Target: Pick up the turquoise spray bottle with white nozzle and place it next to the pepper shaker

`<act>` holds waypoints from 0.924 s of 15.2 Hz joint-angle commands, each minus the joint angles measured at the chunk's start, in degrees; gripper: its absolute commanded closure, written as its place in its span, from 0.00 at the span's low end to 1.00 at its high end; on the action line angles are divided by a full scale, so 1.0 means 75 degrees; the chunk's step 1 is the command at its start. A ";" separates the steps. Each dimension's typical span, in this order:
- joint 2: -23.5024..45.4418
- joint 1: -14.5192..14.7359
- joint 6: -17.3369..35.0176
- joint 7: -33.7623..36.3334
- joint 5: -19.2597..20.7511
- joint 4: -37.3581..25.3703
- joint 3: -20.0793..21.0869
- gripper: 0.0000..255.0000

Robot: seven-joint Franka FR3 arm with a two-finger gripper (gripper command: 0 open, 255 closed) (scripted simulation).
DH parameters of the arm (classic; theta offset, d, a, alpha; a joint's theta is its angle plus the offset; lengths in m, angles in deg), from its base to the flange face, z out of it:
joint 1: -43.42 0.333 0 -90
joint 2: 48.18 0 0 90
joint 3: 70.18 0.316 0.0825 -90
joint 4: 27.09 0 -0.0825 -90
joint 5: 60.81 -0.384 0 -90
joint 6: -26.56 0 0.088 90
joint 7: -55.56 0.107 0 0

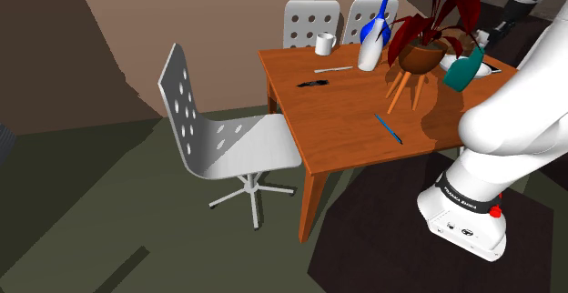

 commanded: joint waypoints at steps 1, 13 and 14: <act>0.0055 -0.0005 0.0206 -0.0037 -0.0056 0.0161 0.0013 1.00; 0.0255 -0.0047 0.0647 -0.0176 -0.0250 0.0458 0.0052 1.00; 0.0255 -0.0047 0.0647 -0.0175 -0.0250 0.0458 0.0052 0.00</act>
